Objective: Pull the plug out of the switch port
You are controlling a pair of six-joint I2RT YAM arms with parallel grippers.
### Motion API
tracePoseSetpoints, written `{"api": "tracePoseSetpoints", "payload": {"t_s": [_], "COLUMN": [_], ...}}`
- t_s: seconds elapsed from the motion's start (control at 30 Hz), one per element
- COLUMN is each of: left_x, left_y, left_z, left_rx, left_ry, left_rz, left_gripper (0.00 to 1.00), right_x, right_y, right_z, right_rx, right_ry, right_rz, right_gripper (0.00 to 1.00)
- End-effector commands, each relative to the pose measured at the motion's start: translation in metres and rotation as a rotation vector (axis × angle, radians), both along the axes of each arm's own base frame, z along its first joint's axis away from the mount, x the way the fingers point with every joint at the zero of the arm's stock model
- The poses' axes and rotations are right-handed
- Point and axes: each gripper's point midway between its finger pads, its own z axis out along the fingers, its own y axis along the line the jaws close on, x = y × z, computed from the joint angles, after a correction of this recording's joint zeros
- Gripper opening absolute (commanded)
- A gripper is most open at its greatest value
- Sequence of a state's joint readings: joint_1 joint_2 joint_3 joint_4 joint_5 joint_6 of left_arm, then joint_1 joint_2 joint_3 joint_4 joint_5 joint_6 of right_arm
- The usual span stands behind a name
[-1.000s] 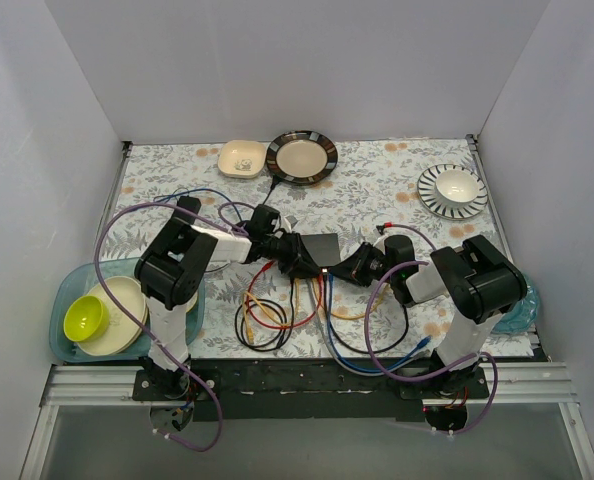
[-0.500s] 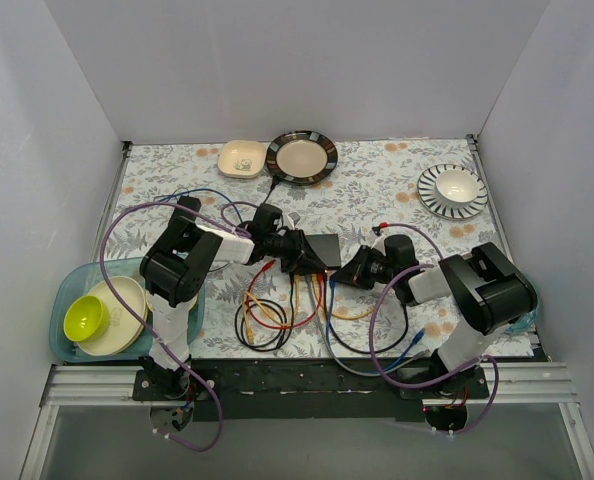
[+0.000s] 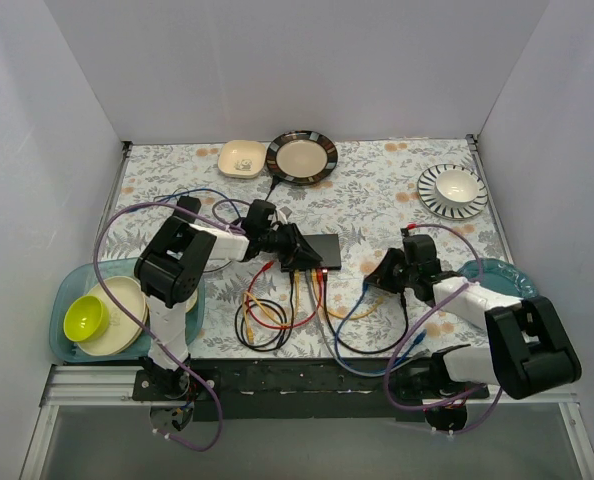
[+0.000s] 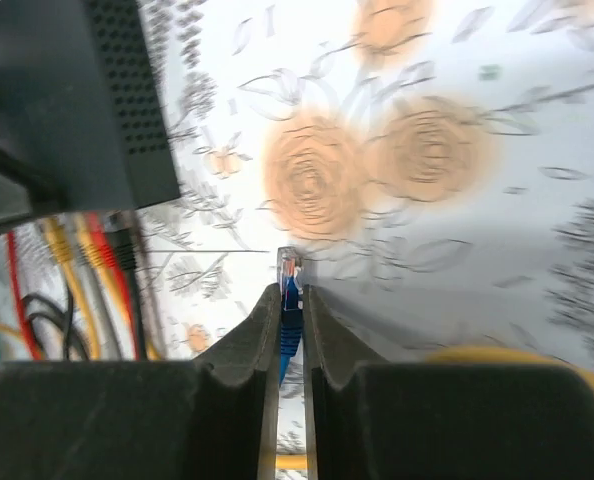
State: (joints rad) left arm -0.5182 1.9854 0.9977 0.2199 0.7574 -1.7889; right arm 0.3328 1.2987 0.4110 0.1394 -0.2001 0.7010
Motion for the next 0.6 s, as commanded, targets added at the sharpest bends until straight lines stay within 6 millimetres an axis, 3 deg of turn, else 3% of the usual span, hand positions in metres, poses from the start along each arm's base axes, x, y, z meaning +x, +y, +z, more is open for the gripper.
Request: {"api": "tracePoseSetpoints", "payload": {"t_s": [0.0, 0.07, 0.1, 0.2, 0.27, 0.43, 0.47, 0.57], "left_x": [0.023, 0.028, 0.030, 0.037, 0.038, 0.037, 0.036, 0.035], "left_y": [0.015, 0.020, 0.021, 0.025, 0.027, 0.029, 0.029, 0.032], "left_z": [0.029, 0.033, 0.037, 0.038, 0.033, 0.020, 0.017, 0.008], "left_rx": [-0.002, -0.002, -0.002, 0.019, 0.045, 0.079, 0.084, 0.106], "left_ry": [-0.077, -0.090, -0.102, -0.121, -0.114, -0.084, -0.080, -0.055], "left_rz": [0.072, 0.091, 0.097, 0.112, 0.110, 0.106, 0.105, 0.109], "left_gripper": [0.20, 0.22, 0.22, 0.26, 0.27, 0.28, 0.28, 0.28], "right_x": [-0.016, -0.007, -0.003, 0.017, 0.028, 0.030, 0.026, 0.018], "right_y": [-0.047, -0.038, -0.032, -0.008, 0.012, 0.048, 0.057, 0.083], "right_z": [-0.017, -0.003, 0.004, 0.043, 0.067, 0.073, 0.074, 0.071], "right_rx": [-0.245, -0.198, -0.166, -0.049, 0.001, 0.037, 0.068, 0.132], "right_ry": [0.076, 0.022, -0.007, -0.164, -0.231, -0.246, -0.244, -0.224], "right_rz": [-0.041, -0.018, -0.015, 0.014, 0.061, 0.153, 0.181, 0.263], "right_gripper": [0.01, 0.24, 0.42, 0.60, 0.64, 0.65, 0.64, 0.47]}}
